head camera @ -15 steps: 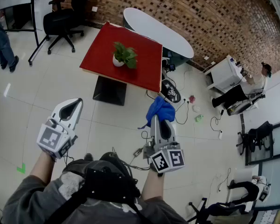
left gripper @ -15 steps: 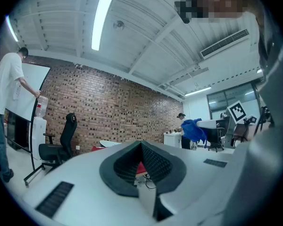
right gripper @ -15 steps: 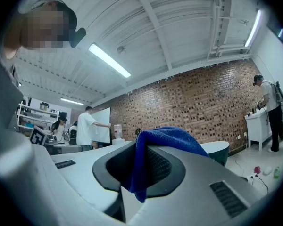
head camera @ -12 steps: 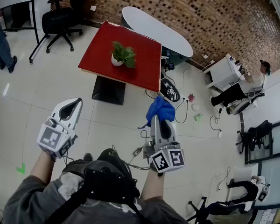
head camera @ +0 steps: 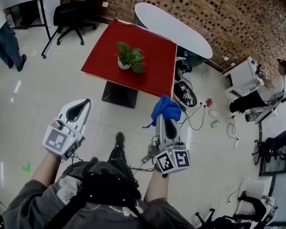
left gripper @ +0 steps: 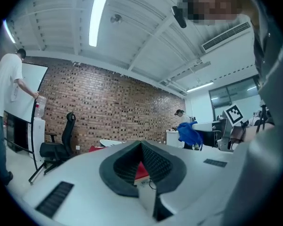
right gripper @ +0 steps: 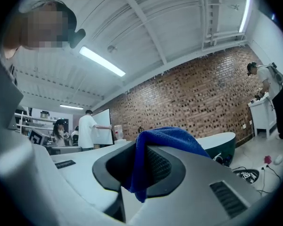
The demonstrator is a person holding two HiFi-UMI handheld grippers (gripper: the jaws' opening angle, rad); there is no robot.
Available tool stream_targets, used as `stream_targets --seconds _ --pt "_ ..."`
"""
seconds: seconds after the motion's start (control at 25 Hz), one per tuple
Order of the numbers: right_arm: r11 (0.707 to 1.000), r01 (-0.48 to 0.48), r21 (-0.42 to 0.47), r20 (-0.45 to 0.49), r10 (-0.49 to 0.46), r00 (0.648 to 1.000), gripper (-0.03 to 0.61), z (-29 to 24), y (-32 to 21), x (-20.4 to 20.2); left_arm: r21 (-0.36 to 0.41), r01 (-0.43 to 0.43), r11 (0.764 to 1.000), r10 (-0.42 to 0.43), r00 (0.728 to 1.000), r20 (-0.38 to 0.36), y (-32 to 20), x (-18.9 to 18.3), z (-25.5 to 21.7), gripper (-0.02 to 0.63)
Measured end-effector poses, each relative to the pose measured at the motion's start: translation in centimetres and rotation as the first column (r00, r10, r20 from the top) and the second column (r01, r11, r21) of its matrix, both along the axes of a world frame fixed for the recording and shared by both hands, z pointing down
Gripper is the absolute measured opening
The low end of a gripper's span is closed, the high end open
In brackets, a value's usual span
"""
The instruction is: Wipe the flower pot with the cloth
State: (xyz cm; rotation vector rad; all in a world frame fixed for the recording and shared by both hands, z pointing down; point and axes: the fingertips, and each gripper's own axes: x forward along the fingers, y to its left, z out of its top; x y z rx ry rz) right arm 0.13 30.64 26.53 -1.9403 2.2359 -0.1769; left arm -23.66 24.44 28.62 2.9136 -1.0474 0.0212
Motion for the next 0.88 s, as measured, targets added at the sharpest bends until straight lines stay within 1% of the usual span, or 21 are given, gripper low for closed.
stream_targets --seconds 0.12,0.16,0.32,0.4,0.44,0.52,0.64,0.8,0.88 --pt "1.0 0.029 0.012 0.0 -0.029 1.0 0.051 0.3 -3.9 3.9 0.01 0.036 0.999 -0.036 0.999 -0.001 -3.2 3.8 0.7 0.012" --pt "0.999 0.035 0.015 -0.005 -0.035 0.999 0.051 0.5 -5.2 5.1 0.009 0.054 0.998 -0.054 0.999 -0.005 -4.5 4.9 1.1 0.049" --pt "0.998 0.055 0.023 -0.009 -0.055 0.998 0.051 0.7 -9.8 10.0 0.002 0.11 0.994 -0.11 0.994 -0.009 -9.1 8.7 2.8 0.051" --pt "0.997 0.067 0.033 -0.007 -0.067 0.998 0.051 0.1 -11.9 12.6 0.025 0.121 0.992 -0.121 0.993 -0.009 -11.0 10.8 2.9 0.056" --pt "0.996 0.076 0.037 -0.006 -0.076 0.997 0.051 -0.4 -12.9 13.9 0.037 0.122 0.992 -0.121 0.993 -0.015 -11.9 12.0 2.8 0.081" --pt "0.995 0.096 0.036 -0.009 -0.096 0.995 0.051 -1.0 -14.7 16.3 0.052 0.12 0.991 -0.119 0.993 -0.023 -13.6 14.4 2.6 0.089" --pt "0.992 0.125 0.027 -0.004 -0.125 0.992 0.051 -1.5 -17.4 19.2 0.058 0.135 0.989 -0.135 0.991 -0.009 -16.0 17.1 2.8 0.104" --pt "0.985 0.173 0.011 0.004 -0.173 0.985 0.051 -0.7 -20.4 20.8 0.024 0.144 0.989 -0.144 0.989 0.022 -18.4 19.2 5.2 0.187" --pt "0.979 0.202 -0.01 0.005 -0.202 0.979 0.051 0.6 -21.8 21.2 0.013 0.14 0.99 -0.14 0.989 0.048 -19.6 20.1 7.0 0.258"
